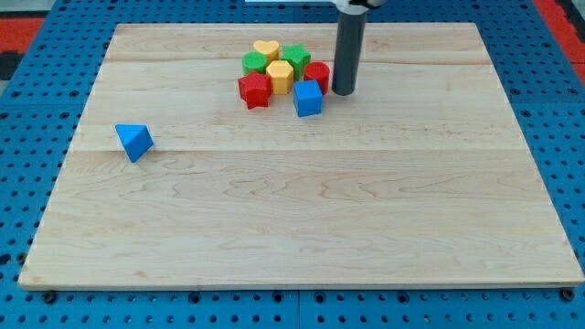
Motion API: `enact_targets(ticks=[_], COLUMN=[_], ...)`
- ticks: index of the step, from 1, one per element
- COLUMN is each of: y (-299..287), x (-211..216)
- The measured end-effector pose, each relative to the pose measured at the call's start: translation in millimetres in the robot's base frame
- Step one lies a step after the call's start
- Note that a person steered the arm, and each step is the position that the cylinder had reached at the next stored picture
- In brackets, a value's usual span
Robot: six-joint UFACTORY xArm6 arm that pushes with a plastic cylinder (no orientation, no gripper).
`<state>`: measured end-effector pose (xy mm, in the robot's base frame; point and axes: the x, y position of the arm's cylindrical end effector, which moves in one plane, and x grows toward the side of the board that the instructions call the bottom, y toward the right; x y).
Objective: Move arm towards left
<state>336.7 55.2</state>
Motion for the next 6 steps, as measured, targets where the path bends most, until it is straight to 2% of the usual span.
enact_targets(ticks=[1, 3, 4, 5, 6], y=[-28, -27, 25, 63, -48], x=[0, -1, 31, 101, 171])
